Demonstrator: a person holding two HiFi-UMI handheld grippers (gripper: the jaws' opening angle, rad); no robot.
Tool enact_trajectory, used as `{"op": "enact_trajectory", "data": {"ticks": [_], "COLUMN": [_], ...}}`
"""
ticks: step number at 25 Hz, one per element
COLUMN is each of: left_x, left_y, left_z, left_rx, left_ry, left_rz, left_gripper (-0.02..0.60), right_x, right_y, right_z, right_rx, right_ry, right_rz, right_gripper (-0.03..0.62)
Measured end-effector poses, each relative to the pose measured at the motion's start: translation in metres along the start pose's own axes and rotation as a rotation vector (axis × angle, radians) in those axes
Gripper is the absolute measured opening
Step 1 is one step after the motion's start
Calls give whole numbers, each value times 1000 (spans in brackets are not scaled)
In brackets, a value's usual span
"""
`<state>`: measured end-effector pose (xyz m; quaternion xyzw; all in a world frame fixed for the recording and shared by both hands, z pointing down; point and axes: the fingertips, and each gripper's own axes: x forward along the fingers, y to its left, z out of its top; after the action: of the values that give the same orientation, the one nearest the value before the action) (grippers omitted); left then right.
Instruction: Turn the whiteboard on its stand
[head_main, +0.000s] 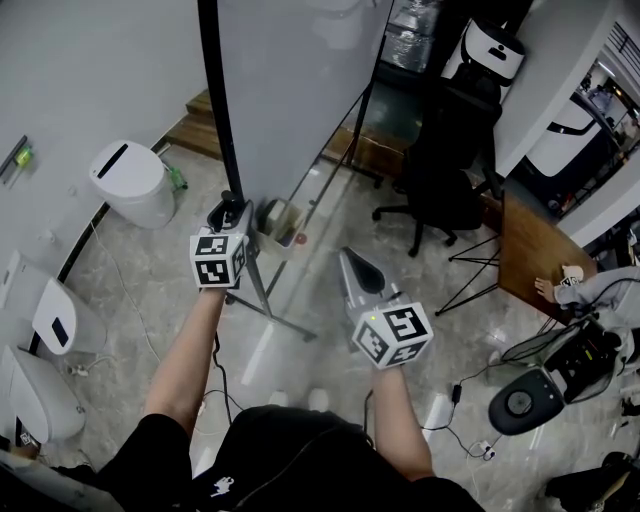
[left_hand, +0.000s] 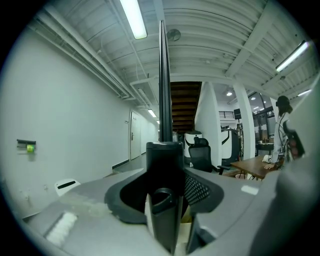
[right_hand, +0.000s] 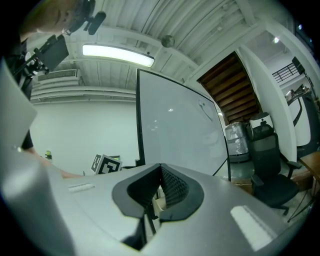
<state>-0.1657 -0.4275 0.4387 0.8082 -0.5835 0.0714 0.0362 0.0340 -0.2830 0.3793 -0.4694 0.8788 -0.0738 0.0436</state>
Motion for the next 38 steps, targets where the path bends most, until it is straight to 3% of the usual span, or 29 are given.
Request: {"op": "enact_trajectory", "data": {"ticks": [23,38], "left_x": [-25,-65], "left_y": [1,-23], "left_z": [-7,-13], "left_rx": [-19,-12], "left_ry": [9,9], "left_rz": [33,19], "left_gripper": [192,193], "right_x": [-27,-31], "right_y": [7,26], "right_z": [-5,-8], "right_rx": [-2,6], "right_ry": [-11,-10], "right_rz": [-19,19], "right_gripper": [8,8]}}
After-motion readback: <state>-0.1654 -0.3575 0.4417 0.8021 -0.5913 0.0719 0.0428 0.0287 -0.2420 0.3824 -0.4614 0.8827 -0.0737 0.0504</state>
